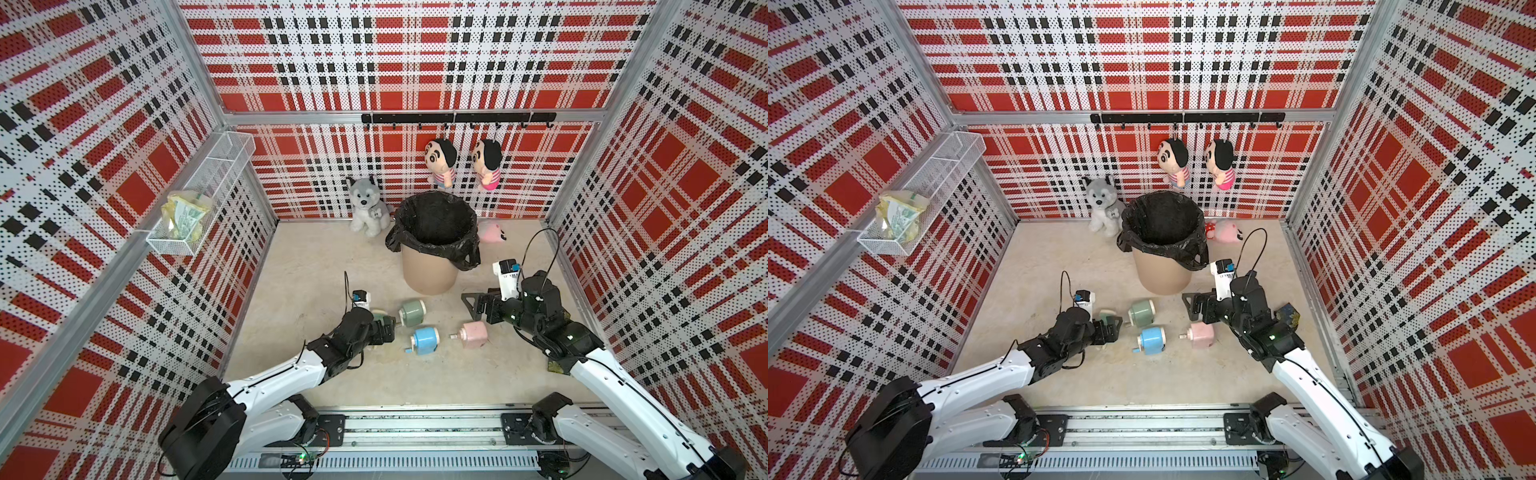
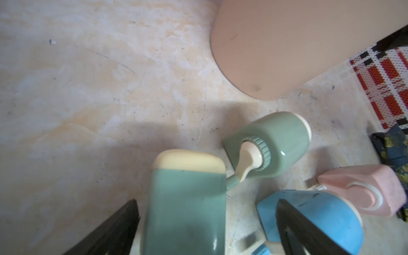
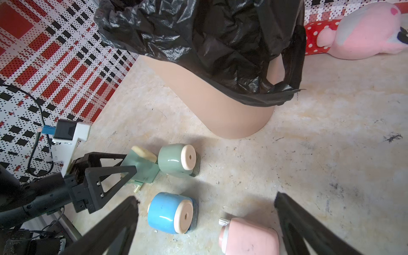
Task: Take out the pencil sharpener tray and clean the shavings
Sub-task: Pick up the pencil sharpener from the center of the board.
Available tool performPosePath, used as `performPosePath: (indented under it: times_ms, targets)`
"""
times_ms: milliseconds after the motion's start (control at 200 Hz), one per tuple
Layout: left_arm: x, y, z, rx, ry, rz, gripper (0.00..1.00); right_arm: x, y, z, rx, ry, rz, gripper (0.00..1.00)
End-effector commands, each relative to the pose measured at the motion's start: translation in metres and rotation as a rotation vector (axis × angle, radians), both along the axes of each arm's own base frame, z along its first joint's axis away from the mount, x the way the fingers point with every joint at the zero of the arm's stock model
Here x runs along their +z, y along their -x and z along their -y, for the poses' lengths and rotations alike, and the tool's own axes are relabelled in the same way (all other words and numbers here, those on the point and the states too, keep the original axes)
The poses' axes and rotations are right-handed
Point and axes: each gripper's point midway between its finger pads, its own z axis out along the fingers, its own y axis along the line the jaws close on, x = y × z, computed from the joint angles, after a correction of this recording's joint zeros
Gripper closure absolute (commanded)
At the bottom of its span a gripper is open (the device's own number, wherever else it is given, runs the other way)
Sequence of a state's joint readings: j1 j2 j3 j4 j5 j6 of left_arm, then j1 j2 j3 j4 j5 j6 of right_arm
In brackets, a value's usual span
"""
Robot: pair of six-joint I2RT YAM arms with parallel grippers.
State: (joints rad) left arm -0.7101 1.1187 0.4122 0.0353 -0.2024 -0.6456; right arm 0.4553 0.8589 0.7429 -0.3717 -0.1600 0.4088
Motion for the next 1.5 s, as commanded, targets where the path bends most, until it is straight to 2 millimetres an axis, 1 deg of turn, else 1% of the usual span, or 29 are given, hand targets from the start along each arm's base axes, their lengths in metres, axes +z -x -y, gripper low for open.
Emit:
performPosePath:
  times_ms: [0, 115, 225, 331, 396, 551, 696, 751, 812, 967, 1167, 1288, 1373, 1493]
  targets:
    - [-0.006, 0.002, -0.018, 0.101, -0.049, 0.028, 0.02, -0.006, 0.003, 0.001, 0.002, 0.016, -0.012, 0.0]
    - [-0.011, 0.006, -0.023, 0.139, -0.069, 0.049, 0.02, -0.007, 0.002, 0.001, 0.001, 0.019, -0.013, 0.0]
    - [-0.015, 0.004, -0.021, 0.13, -0.088, 0.047, 0.0, -0.008, 0.002, 0.001, 0.004, 0.022, -0.018, 0.0]
    - [-0.019, 0.003, -0.019, 0.126, -0.119, 0.042, 0.03, -0.01, 0.002, 0.0, 0.006, 0.024, -0.026, 0.0]
    - [-0.02, 0.001, -0.019, 0.124, -0.137, 0.046, 0.07, -0.011, 0.002, 0.0, 0.007, 0.024, -0.027, 0.0]
    - [-0.018, -0.007, -0.007, 0.064, -0.174, 0.05, 0.08, -0.013, 0.002, 0.001, 0.001, 0.03, -0.03, 0.0]
    - [-0.024, -0.011, -0.001, 0.015, -0.244, -0.03, 0.08, -0.012, 0.002, 0.001, 0.001, 0.033, -0.034, 0.0]
    - [-0.022, -0.011, 0.005, -0.014, -0.252, -0.046, 0.07, -0.011, 0.002, 0.001, 0.001, 0.03, -0.029, 0.0]
    - [-0.022, -0.012, 0.007, -0.026, -0.266, -0.064, 0.07, -0.012, 0.002, 0.001, 0.0, 0.028, -0.028, 0.0]
    - [-0.023, -0.013, 0.005, -0.03, -0.314, -0.101, 0.07, -0.013, 0.002, 0.002, -0.001, 0.029, -0.029, 0.0]
    - [-0.026, -0.004, 0.003, -0.043, -0.312, -0.136, 0.07, -0.014, 0.003, 0.002, -0.002, 0.03, -0.027, 0.0]
    - [-0.024, -0.003, -0.002, -0.023, -0.291, -0.111, 0.06, -0.015, 0.002, 0.002, -0.001, 0.031, -0.029, 0.0]
    - [-0.024, -0.001, -0.002, -0.025, -0.264, -0.09, 0.06, -0.014, 0.002, 0.001, 0.002, 0.028, -0.029, 0.0]
    - [-0.021, -0.003, -0.005, -0.01, -0.246, -0.051, 0.06, -0.016, 0.002, 0.001, 0.004, 0.029, -0.034, 0.0]
